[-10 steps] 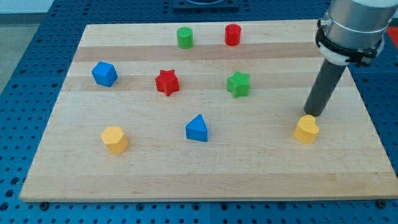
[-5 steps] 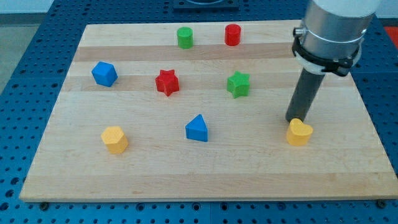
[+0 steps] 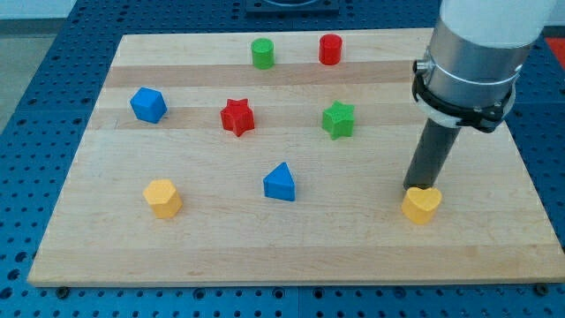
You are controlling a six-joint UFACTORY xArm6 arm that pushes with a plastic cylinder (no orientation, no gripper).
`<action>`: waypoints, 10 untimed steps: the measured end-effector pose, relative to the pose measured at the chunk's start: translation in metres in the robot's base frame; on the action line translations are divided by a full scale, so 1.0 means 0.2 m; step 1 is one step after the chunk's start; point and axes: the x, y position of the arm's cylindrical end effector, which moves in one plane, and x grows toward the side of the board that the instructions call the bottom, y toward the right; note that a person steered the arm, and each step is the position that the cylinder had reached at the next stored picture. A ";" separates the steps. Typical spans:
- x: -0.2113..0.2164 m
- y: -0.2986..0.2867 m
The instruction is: Move the heart diagonal to the triangle
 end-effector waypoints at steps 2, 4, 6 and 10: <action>0.00 -0.10; 0.01 -0.19; 0.02 -0.18; 0.11 -0.06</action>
